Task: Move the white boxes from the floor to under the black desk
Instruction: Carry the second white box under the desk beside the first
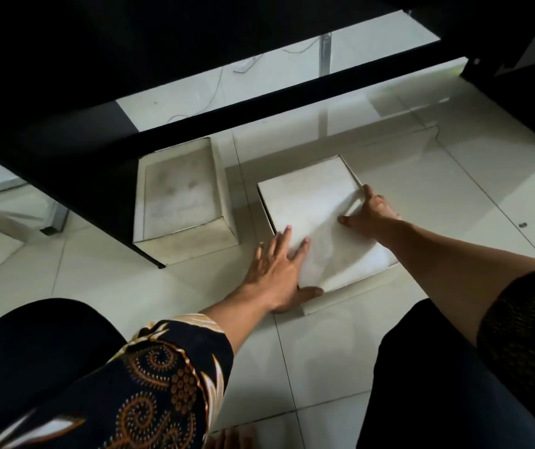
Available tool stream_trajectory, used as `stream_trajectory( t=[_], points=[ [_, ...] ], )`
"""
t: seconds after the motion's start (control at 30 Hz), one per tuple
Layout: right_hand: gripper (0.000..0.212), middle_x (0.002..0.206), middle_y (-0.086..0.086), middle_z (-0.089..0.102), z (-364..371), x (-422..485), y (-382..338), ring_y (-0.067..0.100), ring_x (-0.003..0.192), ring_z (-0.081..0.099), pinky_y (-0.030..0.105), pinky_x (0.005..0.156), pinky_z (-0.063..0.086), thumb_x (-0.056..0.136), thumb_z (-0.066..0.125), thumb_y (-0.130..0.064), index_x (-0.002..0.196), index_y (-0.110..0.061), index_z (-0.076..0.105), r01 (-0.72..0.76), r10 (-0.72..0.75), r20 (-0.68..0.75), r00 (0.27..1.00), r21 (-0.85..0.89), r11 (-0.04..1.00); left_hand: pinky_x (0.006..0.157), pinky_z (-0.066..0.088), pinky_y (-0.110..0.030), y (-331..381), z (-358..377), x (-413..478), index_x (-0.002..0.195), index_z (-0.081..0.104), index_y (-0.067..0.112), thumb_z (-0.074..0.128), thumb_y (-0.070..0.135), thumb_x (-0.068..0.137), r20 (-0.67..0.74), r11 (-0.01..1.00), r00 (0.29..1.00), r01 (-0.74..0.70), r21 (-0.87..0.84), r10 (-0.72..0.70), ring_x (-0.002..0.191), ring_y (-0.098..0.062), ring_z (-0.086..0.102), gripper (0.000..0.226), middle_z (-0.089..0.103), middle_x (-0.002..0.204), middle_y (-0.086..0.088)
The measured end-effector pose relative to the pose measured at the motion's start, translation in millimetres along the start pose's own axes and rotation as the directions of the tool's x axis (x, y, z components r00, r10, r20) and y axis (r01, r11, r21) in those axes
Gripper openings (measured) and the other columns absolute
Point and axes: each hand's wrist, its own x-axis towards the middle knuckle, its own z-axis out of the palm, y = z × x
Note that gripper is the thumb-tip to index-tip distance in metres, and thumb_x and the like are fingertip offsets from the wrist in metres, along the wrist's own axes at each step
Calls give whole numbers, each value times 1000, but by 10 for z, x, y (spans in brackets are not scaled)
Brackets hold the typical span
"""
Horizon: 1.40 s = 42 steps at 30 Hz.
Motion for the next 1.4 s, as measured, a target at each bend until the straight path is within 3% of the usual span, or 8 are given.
stream_trajectory(
  t=[0.13,0.27,0.43,0.57,0.83,0.93,1.13,1.4],
  points=[
    [93,143,22,46,-80,13,-80,39,131,48,50,106,44,83,77,-39,153,-13,22,55,-57,38,998,54,997,119,-13,-54,73,83,68,158,-10,28,45,87,73,79,1000,997,-21,-14,22,149,-27,-30,117,-33,160,-11],
    [112,142,18,53,-179,-69,69,36,126,54,42,102,49,76,84,-38,159,-18,12,74,-87,137,987,97,993,117,-15,-58,115,227,62,157,-15,27,43,85,75,58,999,998,18,-28,-16,145,-26,-38,115,-40,157,-9],
    [117,142,14,52,28,-212,314,39,128,51,43,101,48,62,71,-80,150,-16,26,-241,240,90,967,-3,971,117,-14,-61,127,281,75,156,-20,24,26,84,82,27,999,999,26,26,-27,143,-30,-40,105,-42,155,-11],
    [128,148,16,49,85,-140,215,39,133,48,42,105,42,62,59,-89,156,-18,9,-314,325,86,942,-116,942,118,-11,-61,123,259,65,156,-18,23,27,81,85,24,997,999,43,58,-44,143,-38,-38,103,-40,156,-13],
    [82,122,15,61,219,-118,-30,36,111,61,45,93,54,67,80,-60,125,-15,42,-260,278,-63,958,205,944,119,-11,-59,-57,76,253,156,-20,22,25,82,85,108,988,983,152,8,-152,143,-39,-37,103,-41,156,-12],
    [81,125,18,53,273,-134,-184,37,115,55,45,98,50,67,83,-55,129,-19,45,-212,237,-82,968,234,949,120,-11,-57,-247,-28,335,155,-22,22,24,83,85,142,983,973,179,39,-183,143,-39,-36,103,-41,156,-11],
    [125,134,20,38,423,-162,-498,37,121,50,46,105,46,68,78,-67,158,-37,-3,-212,206,57,977,173,962,121,-13,-55,-660,-183,519,153,-27,23,25,85,84,211,979,960,158,132,-183,144,-37,-35,106,-43,153,-11],
    [154,145,23,31,577,-136,-772,41,130,43,51,108,43,54,81,-75,156,-20,-21,-67,64,88,994,30,997,121,-14,-54,-1208,-378,702,153,-25,31,27,88,79,220,972,958,141,188,-182,147,-33,-30,106,-39,157,-4]
  ],
)
